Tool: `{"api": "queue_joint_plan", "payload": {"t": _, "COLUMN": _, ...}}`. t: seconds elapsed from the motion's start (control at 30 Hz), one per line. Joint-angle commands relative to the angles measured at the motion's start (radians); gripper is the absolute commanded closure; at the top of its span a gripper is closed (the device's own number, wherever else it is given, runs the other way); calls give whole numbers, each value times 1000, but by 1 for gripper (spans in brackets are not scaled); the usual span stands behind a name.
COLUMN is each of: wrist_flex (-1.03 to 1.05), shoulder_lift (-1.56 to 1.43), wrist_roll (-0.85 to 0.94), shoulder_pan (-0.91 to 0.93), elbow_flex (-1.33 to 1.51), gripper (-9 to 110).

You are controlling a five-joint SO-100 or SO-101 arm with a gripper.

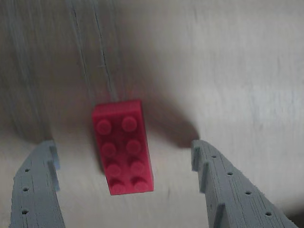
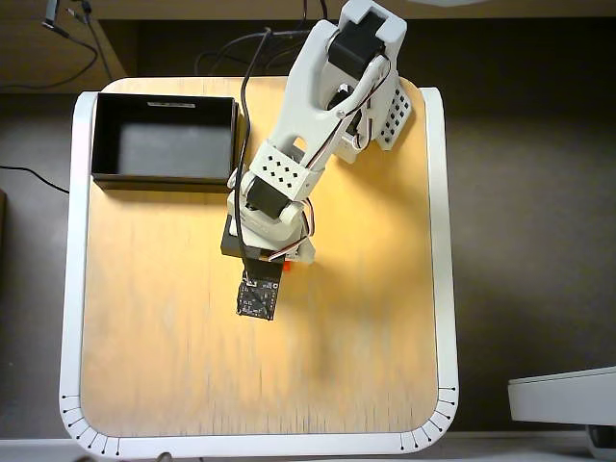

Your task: Grasp a lego block and put it in the bin.

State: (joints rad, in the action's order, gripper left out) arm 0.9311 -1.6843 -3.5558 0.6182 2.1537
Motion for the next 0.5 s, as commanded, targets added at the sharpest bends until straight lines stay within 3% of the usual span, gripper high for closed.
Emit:
{"api": "queue_joint_plan", "payload": {"t": 0.0, "wrist_flex": -21, "shoulder_lift": -9, "wrist_roll": 0, "shoulder_pan": -18, "elbow_flex": -118, "gripper": 78}}
{"api": "queue_joint_plan", "payload": {"t": 0.47, "wrist_flex": -21, "shoulder_lift": -9, "wrist_roll": 11, "shoulder_pan": -15, "elbow_flex": -118, "gripper": 99}}
